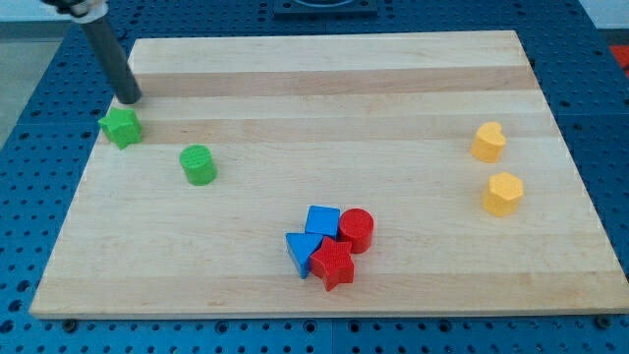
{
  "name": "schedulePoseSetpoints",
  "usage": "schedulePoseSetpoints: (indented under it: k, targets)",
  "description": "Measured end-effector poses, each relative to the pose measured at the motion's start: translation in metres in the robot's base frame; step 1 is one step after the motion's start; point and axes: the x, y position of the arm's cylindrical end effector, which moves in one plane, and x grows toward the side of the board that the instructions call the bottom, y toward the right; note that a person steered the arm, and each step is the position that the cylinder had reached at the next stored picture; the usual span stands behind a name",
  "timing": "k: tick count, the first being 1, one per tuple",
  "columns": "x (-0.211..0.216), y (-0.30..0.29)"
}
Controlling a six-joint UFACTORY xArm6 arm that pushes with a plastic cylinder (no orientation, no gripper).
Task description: Move the green star slightly down
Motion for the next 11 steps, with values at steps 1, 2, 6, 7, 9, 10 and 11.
schedulePoseSetpoints:
  k: [1,2,6,7,9,10,11]
  targets:
    - [0.004,0.024]
    - [0.021,0.024]
    - [0.027,-0.001]
    - [0.032,-0.009]
    - [0.064,-0.011]
    - [0.083,-0.011]
    - [0.077,-0.011]
